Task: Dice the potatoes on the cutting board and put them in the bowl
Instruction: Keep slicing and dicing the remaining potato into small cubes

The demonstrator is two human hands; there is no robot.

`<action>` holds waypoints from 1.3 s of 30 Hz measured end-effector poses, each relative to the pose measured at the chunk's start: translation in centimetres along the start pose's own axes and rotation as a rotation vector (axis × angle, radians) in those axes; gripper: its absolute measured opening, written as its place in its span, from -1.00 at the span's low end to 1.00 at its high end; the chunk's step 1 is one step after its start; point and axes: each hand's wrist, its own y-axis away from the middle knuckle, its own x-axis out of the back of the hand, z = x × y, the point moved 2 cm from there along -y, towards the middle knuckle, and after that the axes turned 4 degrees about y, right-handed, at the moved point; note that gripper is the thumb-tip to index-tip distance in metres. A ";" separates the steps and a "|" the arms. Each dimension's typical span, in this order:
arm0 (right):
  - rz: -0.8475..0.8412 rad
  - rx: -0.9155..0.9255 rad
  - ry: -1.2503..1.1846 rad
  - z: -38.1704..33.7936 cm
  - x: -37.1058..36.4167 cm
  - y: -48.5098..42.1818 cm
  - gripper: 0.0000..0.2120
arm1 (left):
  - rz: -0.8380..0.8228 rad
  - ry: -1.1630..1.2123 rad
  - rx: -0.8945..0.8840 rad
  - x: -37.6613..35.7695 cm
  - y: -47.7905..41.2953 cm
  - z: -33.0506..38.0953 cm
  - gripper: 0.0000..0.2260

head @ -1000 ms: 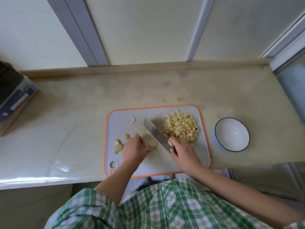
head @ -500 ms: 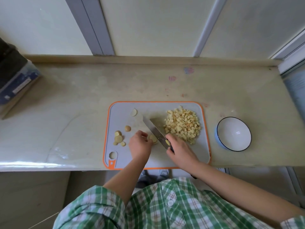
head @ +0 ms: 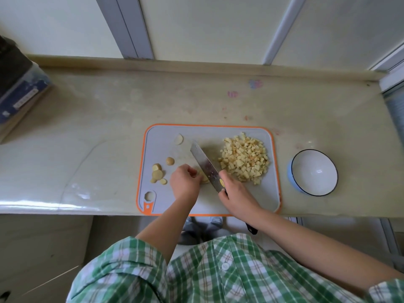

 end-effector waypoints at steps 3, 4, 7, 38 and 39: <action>-0.048 -0.015 0.021 -0.2 -0.5 -0.6 -0.83 | -0.009 0.010 0.019 0.1 -0.1 0.1 -0.92; -0.065 -0.016 0.032 -0.4 -0.7 -0.7 -0.81 | -0.012 0.014 0.025 0.1 -0.2 0.2 -0.91; -0.066 -0.029 0.057 -0.5 -1.2 -0.8 -0.75 | -0.024 0.019 0.029 0.1 -0.4 0.2 -0.90; 0.043 -0.029 -0.034 -1.3 -2.1 -2.3 -0.79 | -0.052 0.050 0.058 0.6 -0.8 -0.1 -0.84; 0.070 -0.029 -0.042 -1.4 -1.9 -2.5 -0.82 | -0.057 0.050 0.051 0.6 -0.9 -0.2 -0.83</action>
